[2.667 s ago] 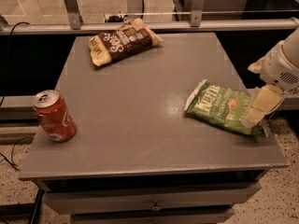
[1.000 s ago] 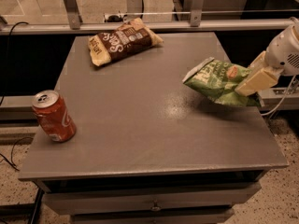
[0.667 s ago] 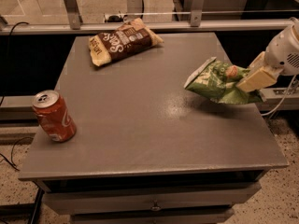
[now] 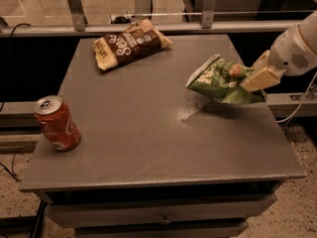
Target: Move green jalapeno chip bag near brown chip bag
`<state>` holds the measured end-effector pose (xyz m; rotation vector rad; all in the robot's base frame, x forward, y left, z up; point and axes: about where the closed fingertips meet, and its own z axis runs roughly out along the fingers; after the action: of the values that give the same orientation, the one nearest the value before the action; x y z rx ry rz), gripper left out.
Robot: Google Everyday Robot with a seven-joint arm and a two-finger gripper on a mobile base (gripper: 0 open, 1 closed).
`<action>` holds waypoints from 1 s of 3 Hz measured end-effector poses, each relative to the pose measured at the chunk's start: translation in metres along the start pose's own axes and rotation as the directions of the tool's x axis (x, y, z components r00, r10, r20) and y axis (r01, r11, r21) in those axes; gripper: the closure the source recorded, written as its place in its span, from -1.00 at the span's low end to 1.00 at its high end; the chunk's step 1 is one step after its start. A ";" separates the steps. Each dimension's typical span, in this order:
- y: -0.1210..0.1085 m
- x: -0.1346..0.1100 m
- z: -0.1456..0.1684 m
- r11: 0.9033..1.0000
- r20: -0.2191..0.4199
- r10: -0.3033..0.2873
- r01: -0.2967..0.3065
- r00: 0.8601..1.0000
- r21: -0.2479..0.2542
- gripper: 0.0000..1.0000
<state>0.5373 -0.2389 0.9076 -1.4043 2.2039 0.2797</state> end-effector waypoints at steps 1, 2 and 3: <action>-0.028 -0.037 0.025 0.999 0.076 -0.032 0.030 0.997 0.025 1.00; -0.070 -0.076 0.057 0.998 0.126 -0.046 0.040 0.991 0.052 1.00; -0.107 -0.110 0.087 0.997 0.159 -0.048 0.038 0.986 0.067 1.00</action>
Offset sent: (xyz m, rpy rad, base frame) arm 0.1902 0.0880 0.0018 0.1283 -0.1878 0.0246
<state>0.6964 -0.1628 0.9014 -1.3449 2.0320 0.2936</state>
